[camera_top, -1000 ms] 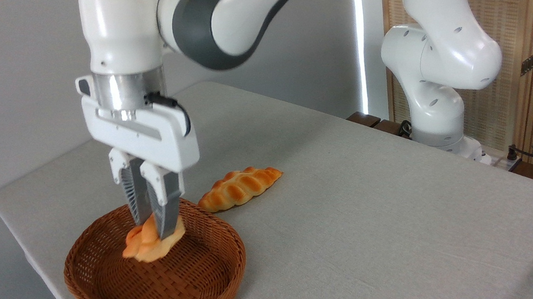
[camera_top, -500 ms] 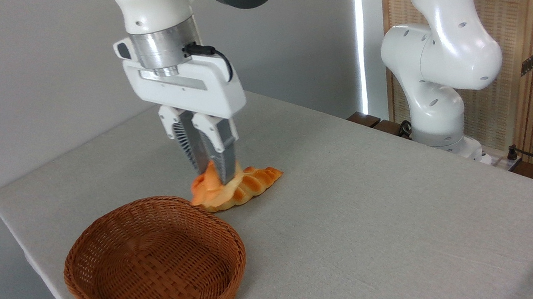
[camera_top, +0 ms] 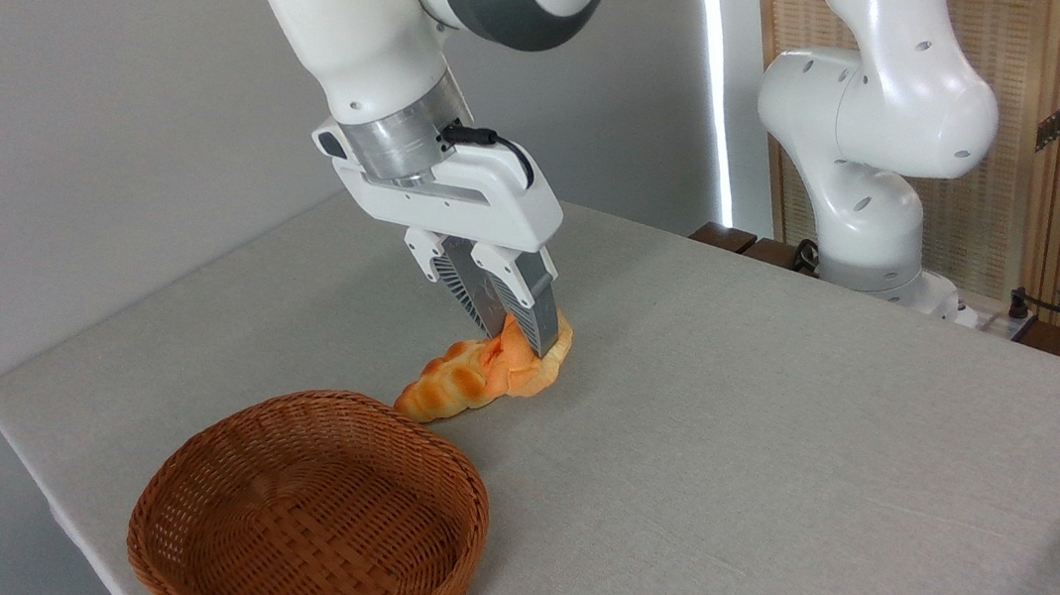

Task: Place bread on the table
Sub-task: 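Lift the orange bun out of the basket and carry it beside the braided roll, then lower the bun onto the table and open the gripper, then raise the open gripper away from the bun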

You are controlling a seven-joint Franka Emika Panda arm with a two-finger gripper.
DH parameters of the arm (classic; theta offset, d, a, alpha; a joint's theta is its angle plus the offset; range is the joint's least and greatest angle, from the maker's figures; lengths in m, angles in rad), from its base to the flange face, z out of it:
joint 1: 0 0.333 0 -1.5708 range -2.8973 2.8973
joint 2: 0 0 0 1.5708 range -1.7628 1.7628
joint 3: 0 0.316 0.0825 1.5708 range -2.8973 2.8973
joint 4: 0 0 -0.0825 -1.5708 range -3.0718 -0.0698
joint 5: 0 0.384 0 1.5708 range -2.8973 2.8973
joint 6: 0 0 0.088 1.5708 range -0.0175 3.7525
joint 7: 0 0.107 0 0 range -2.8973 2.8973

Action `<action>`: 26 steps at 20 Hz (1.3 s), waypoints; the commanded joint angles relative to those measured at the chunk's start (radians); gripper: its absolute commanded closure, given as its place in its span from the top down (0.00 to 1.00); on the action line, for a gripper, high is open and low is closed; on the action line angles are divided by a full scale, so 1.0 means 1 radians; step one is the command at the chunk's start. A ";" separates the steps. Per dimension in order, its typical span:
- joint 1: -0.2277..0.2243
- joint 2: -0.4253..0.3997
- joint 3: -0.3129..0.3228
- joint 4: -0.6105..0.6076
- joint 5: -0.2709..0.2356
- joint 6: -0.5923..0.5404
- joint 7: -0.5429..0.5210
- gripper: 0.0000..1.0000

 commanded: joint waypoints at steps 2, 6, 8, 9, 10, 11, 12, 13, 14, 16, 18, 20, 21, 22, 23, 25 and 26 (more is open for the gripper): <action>-0.041 -0.015 0.000 -0.012 -0.050 -0.006 0.018 1.00; -0.056 -0.002 0.000 -0.012 -0.066 0.052 0.019 1.00; -0.058 0.001 0.002 -0.012 -0.066 0.066 0.019 1.00; -0.058 0.004 0.002 -0.012 -0.066 0.072 0.019 1.00; -0.058 0.007 0.002 -0.011 -0.066 0.077 0.019 1.00; -0.058 0.008 0.002 -0.011 -0.066 0.086 0.019 1.00; -0.059 0.013 0.002 -0.011 -0.066 0.095 0.019 1.00; -0.059 0.015 0.002 -0.011 -0.066 0.099 0.019 1.00; -0.058 0.015 0.002 -0.011 -0.066 0.100 0.019 1.00; -0.058 0.015 0.002 -0.009 -0.066 0.100 0.019 1.00; -0.058 0.015 0.002 -0.005 -0.068 0.115 0.018 1.00; -0.058 0.013 0.002 0.021 -0.066 0.134 0.018 1.00; -0.058 0.013 0.002 0.035 -0.065 0.137 0.019 1.00; -0.058 0.013 0.003 0.038 -0.065 0.143 0.019 1.00; -0.058 0.013 0.007 0.046 -0.062 0.164 0.019 1.00; -0.058 0.013 0.007 0.079 -0.056 0.204 0.019 1.00; -0.058 0.013 0.007 0.095 -0.051 0.223 0.019 1.00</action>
